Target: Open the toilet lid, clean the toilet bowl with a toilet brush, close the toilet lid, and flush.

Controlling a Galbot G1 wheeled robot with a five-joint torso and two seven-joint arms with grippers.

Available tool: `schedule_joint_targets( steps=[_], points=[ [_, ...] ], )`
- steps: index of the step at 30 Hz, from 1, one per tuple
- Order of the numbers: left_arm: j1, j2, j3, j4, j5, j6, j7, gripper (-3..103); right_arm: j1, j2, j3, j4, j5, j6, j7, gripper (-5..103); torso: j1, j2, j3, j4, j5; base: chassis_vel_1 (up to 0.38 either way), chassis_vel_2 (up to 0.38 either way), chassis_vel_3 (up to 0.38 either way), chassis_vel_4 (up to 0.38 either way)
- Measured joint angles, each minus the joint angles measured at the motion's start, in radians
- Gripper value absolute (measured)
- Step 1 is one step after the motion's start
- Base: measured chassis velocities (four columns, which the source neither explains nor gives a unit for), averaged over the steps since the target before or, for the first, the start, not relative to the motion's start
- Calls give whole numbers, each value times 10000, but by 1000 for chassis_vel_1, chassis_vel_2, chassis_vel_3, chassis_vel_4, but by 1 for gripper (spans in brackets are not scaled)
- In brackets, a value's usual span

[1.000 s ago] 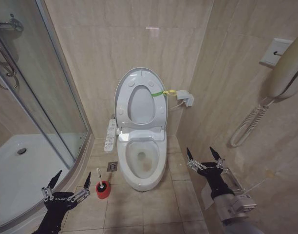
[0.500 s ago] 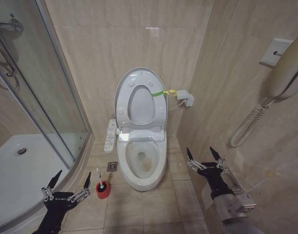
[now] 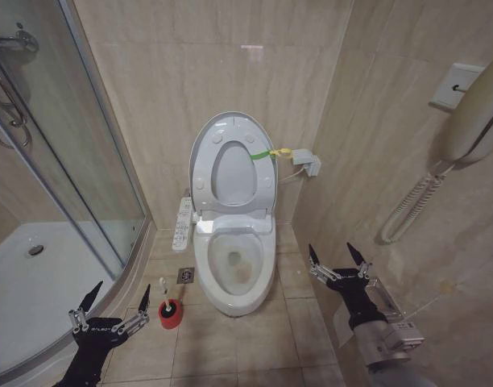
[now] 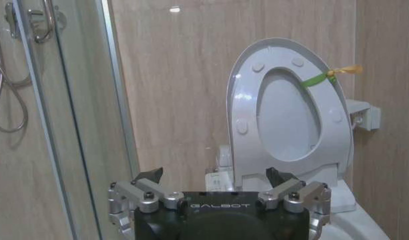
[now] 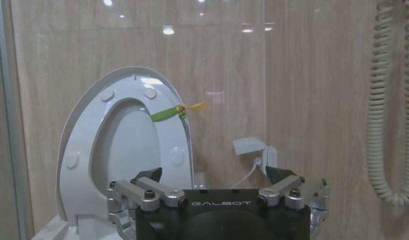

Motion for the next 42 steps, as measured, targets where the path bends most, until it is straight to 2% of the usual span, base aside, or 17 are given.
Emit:
schedule_joint_targets(
  steps=[42],
  points=[
    [0,0,0,0,0,0,0,100,0,0,0,0,0,0,0,100,0,0,0,0,0,0,0,0,0]
  ],
)
